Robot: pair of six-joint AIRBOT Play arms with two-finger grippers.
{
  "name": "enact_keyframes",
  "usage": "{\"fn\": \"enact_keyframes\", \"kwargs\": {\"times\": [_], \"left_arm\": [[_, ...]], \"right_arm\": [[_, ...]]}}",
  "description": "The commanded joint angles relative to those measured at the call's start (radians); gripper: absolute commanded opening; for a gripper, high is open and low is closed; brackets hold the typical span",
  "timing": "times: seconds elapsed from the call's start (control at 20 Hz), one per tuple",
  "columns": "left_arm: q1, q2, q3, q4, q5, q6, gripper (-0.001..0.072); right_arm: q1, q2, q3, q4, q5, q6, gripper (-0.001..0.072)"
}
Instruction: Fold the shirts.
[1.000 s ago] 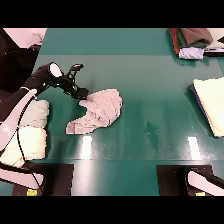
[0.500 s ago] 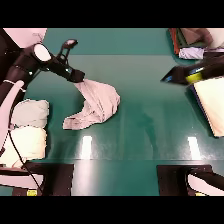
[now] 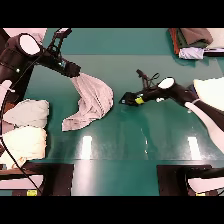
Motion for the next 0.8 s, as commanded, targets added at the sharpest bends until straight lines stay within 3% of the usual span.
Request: {"fn": "enact_keyframes", "kwargs": {"times": [0.0,0.35,0.4,0.45,0.5,0.55,0.75], "left_arm": [[0.000,0.003,0.002,0.001,-0.007,-0.001,0.0025],[0.000,0.003,0.002,0.000,-0.026,-0.001,0.0025],[0.000,0.003,0.002,0.000,-0.033,-0.001,0.0025],[0.000,0.003,0.002,0.000,-0.042,-0.001,0.0025],[0.000,0.003,0.002,0.000,-0.051,-0.001,0.0024],[0.000,0.005,0.002,-0.001,-0.056,-0.007,0.0024],[0.000,0.083,0.008,0.013,-0.018,-0.019,0.0024]], "right_arm": [[0.040,-0.125,0.081,0.129,-0.022,-0.061,0.0456],[0.067,-0.252,0.270,0.128,0.011,-0.057,0.0415],[0.067,-0.252,0.274,0.124,0.010,-0.058,0.0278],[0.067,-0.252,0.274,0.122,0.006,-0.058,0.0185],[0.067,-0.252,0.274,0.120,0.006,-0.058,0.0166],[0.066,-0.252,0.274,0.120,0.008,-0.058,0.0010],[0.043,-0.182,0.274,0.049,0.026,-0.057,0.0012]]}}
